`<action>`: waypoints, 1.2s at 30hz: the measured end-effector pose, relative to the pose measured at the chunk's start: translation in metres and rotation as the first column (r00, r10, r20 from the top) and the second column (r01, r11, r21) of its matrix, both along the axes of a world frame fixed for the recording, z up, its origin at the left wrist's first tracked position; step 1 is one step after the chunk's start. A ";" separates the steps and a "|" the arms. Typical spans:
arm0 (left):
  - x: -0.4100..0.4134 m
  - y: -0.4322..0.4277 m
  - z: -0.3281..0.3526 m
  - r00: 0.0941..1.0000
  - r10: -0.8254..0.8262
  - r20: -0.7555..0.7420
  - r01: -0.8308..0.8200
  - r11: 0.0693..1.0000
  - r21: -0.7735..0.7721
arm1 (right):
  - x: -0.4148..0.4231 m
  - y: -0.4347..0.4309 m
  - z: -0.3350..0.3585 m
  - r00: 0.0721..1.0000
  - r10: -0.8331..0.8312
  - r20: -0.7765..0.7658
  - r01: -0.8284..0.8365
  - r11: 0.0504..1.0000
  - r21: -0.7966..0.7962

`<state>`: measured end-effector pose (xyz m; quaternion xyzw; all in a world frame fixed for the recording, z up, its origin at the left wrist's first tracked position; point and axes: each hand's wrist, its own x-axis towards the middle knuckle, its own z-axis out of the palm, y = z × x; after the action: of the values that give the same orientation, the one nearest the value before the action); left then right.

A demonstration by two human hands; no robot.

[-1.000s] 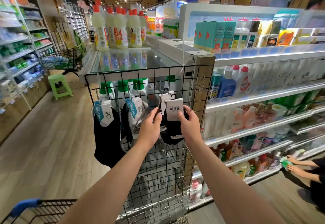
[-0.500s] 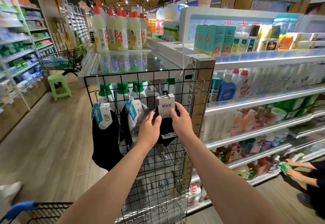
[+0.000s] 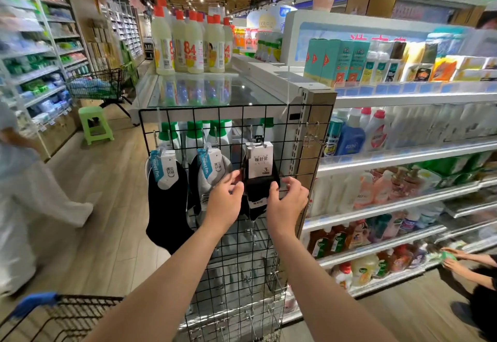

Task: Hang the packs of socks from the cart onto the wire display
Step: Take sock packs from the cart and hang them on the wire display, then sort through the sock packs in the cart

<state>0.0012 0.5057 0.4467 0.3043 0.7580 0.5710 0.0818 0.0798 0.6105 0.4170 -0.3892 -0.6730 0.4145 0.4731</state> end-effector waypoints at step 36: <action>0.123 -0.510 -0.383 0.123 0.809 0.575 -0.630 0.511 -0.585 | -0.061 -0.491 -0.313 -0.439 0.715 0.545 -0.657 0.159 -0.737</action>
<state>0.1244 -0.0045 0.0635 -0.4071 0.7300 0.5260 0.1570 0.0187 0.1191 0.1045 -0.0093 -0.8562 0.3307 -0.3969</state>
